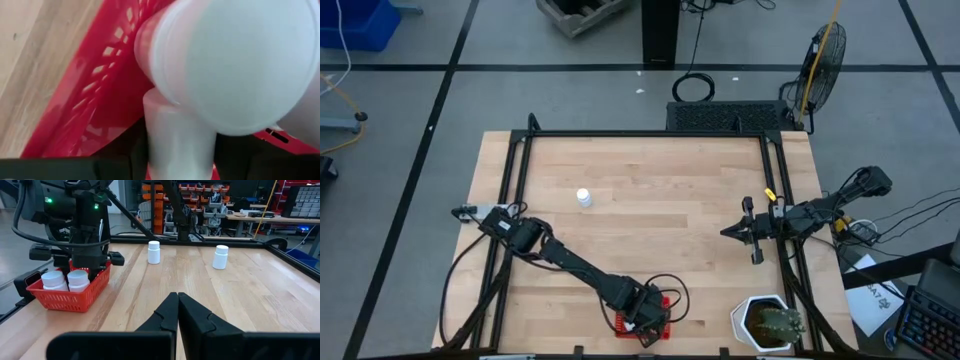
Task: Pick and place pill bottles into a basket
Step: Put the white pill bottle into the red basket
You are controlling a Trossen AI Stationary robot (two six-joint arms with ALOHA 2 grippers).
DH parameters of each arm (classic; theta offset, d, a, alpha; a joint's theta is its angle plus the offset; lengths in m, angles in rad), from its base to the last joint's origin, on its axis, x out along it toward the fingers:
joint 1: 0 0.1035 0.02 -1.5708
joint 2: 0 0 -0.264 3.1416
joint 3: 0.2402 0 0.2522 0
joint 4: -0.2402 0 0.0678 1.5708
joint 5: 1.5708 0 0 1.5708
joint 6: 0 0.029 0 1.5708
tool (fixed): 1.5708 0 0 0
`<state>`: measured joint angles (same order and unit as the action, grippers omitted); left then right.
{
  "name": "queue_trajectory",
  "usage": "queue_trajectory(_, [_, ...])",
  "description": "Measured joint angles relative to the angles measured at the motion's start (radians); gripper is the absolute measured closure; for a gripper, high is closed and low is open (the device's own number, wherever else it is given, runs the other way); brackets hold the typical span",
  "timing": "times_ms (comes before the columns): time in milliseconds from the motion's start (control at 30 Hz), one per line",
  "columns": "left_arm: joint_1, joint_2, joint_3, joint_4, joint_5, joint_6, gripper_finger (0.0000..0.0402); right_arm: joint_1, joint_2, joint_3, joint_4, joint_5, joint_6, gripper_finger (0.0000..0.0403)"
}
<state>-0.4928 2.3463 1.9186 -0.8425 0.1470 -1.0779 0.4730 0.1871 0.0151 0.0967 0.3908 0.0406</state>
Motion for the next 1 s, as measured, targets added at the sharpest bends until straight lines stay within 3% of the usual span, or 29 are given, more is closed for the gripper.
queue_trajectory(200, [0.012, -0.031, -0.002, -0.047, 0.05, -0.003, 0.0228, 0.0, 0.0, 0.0, 0.0, 0.0, 0.0, 0.0398])
queue_trajectory(500, [0.029, -0.112, -0.002, -0.229, 0.026, 0.008, 0.0229, 0.0, 0.0, 0.0, 0.0, 0.0, 0.0, 0.0399])
queue_trajectory(800, [0.054, -0.236, -0.002, -0.394, -0.11, 0.012, 0.0229, 0.0, 0.001, 0.0, 0.001, 0.0, 0.0, 0.0399])
queue_trajectory(900, [0.06, -0.294, -0.002, -0.368, -0.209, -0.007, 0.0229, 0.0, 0.002, 0.0, 0.002, 0.0, -0.023, 0.0398])
queue_trajectory(1000, [0.05, -0.346, -0.002, -0.348, -0.374, -0.04, 0.0229, 0.0, 0.002, 0.0, 0.001, 0.0, -0.08, 0.0399])
